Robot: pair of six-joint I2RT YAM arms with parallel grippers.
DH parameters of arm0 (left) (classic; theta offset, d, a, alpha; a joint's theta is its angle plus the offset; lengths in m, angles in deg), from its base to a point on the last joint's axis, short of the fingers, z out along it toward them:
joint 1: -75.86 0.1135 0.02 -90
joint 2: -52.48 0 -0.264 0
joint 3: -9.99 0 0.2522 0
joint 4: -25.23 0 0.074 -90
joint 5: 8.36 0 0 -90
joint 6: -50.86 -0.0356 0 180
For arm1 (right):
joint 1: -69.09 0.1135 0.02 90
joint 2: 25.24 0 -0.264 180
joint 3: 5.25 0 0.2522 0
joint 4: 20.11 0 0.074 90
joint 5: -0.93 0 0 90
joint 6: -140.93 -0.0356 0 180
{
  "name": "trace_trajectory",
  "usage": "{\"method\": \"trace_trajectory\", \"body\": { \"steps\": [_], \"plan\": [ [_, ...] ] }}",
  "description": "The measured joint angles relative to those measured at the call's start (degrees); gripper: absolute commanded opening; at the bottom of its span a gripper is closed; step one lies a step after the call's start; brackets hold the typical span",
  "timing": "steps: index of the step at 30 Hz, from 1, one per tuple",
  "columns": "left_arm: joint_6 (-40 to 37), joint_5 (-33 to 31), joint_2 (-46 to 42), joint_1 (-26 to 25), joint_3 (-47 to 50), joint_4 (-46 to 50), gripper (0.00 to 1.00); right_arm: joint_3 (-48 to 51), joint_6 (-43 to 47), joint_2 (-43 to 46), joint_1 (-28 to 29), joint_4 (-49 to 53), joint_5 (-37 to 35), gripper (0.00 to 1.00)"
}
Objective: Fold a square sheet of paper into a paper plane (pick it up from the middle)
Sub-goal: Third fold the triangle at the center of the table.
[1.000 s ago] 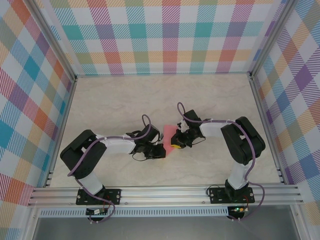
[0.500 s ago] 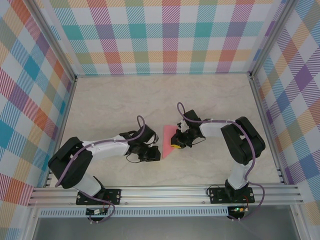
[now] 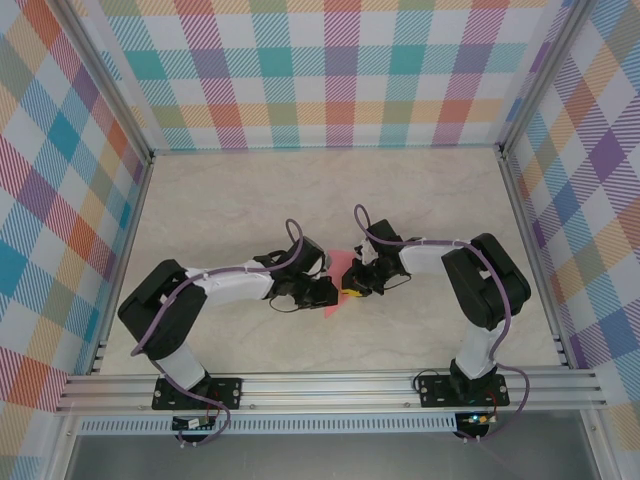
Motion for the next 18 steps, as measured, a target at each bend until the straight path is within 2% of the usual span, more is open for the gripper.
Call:
{"method": "trace_trajectory", "body": {
  "steps": [8,18],
  "plan": [
    [0.4,0.7,4.2,0.0,0.6,-2.6,0.14,0.0,0.0,0.0,0.0,0.0,0.0,0.14],
    [0.4,0.8,0.8,0.2,7.3,-8.5,0.13,-0.2,-0.1,-0.1,0.0,0.2,0.0,0.15]
  ]
}}
